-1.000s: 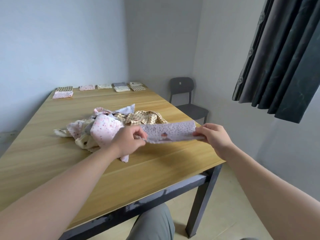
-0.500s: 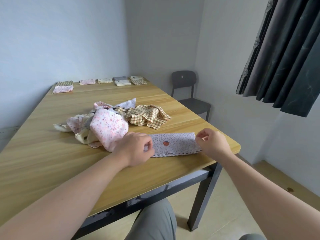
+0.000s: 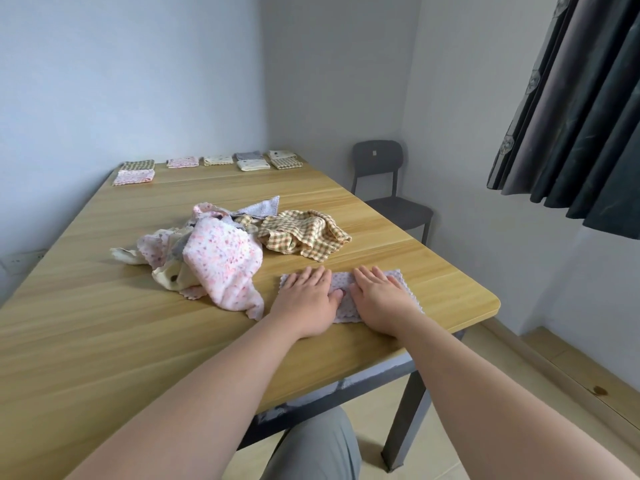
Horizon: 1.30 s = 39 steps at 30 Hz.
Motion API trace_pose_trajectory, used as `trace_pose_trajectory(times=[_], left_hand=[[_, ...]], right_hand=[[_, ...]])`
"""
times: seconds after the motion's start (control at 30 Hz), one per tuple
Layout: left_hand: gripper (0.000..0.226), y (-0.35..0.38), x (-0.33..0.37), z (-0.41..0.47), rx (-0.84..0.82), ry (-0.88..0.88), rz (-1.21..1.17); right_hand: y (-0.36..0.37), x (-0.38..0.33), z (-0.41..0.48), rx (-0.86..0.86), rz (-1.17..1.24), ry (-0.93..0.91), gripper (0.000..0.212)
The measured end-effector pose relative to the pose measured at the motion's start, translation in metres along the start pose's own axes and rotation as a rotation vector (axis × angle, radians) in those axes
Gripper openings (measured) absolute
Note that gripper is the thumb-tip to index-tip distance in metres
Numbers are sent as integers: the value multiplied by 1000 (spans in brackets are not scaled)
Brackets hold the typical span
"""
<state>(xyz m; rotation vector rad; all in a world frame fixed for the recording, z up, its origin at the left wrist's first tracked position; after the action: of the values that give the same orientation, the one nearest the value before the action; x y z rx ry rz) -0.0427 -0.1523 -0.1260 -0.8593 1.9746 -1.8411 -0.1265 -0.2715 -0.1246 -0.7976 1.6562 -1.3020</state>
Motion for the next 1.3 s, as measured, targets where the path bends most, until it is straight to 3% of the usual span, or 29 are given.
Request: trace_pose_trajectory(times=[0.53,0.7,0.83,1.03,1.17,1.3], left_hand=[[83,0,-13,-13,-65,-11,56],[97,-10,6,-11,-124,-2,116],[107,-8,35,-7,-76,101,95],[119,7,39,-7,-45,77,100],[123,4,40,-8,-47,93,54],[123,4,42,-8,-43,103,65]], right_hand=[[-10,56,-17,-72,-12,227,61],[-25,60,-19,35,-26,449,57],[-42,49,-24,146,-106,481,44],[-41,55,-17,140,170,502,32],[-55,42,-15,181,377,436,36],[-80,20,-22,291,525,295,19]])
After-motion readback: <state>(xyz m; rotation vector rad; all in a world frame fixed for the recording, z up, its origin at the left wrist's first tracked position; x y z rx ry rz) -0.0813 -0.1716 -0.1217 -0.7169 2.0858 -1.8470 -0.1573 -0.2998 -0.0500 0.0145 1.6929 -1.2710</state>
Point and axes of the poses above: each hand's wrist, its own z-axis towards the middle knuckle, its own y-axis out of the palm, x = y × z, the point moved 5 cm from there along z, towards the middle knuckle, and after that the axes turned 3 degrees about -x, right-handed, at the moved point
